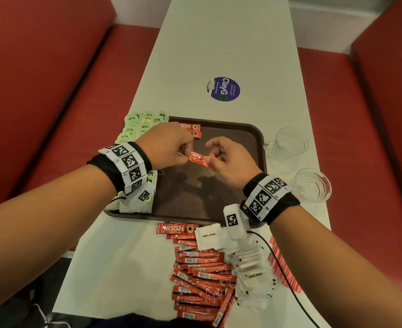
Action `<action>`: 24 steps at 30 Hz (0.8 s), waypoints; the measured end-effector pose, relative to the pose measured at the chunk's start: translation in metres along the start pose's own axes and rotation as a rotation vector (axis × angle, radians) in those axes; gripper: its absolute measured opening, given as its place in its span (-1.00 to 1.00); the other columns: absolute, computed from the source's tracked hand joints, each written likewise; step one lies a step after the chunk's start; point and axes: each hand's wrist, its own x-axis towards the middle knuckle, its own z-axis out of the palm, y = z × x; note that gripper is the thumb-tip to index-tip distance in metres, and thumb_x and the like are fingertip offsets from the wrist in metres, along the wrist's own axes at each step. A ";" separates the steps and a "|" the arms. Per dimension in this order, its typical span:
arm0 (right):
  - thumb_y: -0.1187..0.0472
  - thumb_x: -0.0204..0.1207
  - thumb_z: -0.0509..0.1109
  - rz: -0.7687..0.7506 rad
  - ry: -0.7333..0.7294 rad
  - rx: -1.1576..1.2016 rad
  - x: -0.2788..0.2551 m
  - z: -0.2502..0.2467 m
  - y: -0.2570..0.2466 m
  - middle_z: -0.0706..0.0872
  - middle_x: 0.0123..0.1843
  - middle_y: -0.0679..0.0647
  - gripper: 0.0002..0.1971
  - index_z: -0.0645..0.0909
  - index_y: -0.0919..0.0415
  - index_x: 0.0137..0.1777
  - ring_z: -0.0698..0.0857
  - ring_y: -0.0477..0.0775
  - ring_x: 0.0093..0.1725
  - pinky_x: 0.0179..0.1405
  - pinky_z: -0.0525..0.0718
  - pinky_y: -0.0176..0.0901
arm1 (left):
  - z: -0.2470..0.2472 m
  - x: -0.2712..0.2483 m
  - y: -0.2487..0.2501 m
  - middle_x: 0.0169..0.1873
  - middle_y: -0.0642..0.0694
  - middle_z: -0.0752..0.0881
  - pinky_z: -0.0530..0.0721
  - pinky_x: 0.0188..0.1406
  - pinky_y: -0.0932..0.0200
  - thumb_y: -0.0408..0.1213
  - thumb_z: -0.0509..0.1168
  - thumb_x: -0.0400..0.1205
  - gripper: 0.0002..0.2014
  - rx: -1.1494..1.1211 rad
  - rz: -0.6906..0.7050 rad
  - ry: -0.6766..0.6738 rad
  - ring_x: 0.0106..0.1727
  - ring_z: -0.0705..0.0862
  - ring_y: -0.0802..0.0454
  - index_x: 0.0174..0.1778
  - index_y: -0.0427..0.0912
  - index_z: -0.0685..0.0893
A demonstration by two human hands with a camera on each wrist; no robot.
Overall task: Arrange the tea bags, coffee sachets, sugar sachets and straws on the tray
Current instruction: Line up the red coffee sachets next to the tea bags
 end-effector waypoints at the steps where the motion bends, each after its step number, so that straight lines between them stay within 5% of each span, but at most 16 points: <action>1: 0.24 0.61 0.45 -0.005 0.005 -0.014 0.000 0.000 0.000 0.67 -0.21 -0.12 -0.75 0.57 -0.01 0.22 0.62 -0.21 -0.30 -0.16 0.60 -0.35 | -0.002 -0.001 0.001 -0.27 0.13 0.70 0.56 -0.18 0.11 -0.17 0.54 0.44 -0.83 -0.013 0.003 -0.030 -0.19 0.57 0.12 -0.29 0.14 0.67; 4: 0.24 0.61 0.44 -0.005 0.018 -0.065 0.000 0.002 0.002 0.67 -0.18 -0.13 -0.77 0.58 -0.03 0.19 0.61 -0.22 -0.29 -0.19 0.55 -0.41 | -0.005 -0.002 -0.002 -0.27 0.11 0.68 0.56 -0.21 0.18 -0.04 0.53 0.50 -0.92 -0.051 -0.008 -0.124 -0.22 0.61 0.15 -0.18 0.12 0.78; 9: 0.07 0.57 0.49 0.031 0.002 -0.224 -0.005 0.000 0.004 0.66 -0.04 -0.11 -0.69 0.56 0.00 0.28 0.63 -0.14 -0.11 -0.04 0.62 -0.21 | 0.012 0.015 -0.030 -0.23 0.09 0.72 0.60 -0.02 0.14 -0.31 0.43 0.59 -0.87 -0.072 -0.187 -0.050 -0.15 0.66 0.07 -0.03 0.03 0.76; 18: -0.12 0.55 0.46 -0.207 -0.541 -0.636 -0.044 0.030 -0.005 0.48 -0.14 -0.20 -0.74 0.67 -0.01 0.12 0.54 -0.08 -0.09 -0.04 0.59 -0.11 | 0.036 0.046 -0.048 -0.10 0.14 0.76 0.59 0.27 -0.09 -0.10 0.44 0.59 -0.96 0.175 -0.405 -0.142 0.08 0.69 0.02 -0.11 0.16 0.71; 24: -0.10 0.60 0.39 -0.311 -0.687 -0.744 -0.055 0.051 -0.015 0.75 0.07 -0.01 -0.70 0.75 0.01 0.20 0.71 0.10 0.04 0.04 0.73 0.08 | 0.037 0.056 -0.048 -0.05 0.09 0.79 0.70 0.12 -0.01 -0.09 0.46 0.58 -0.92 0.177 -0.337 -0.180 0.04 0.72 0.03 -0.03 0.11 0.79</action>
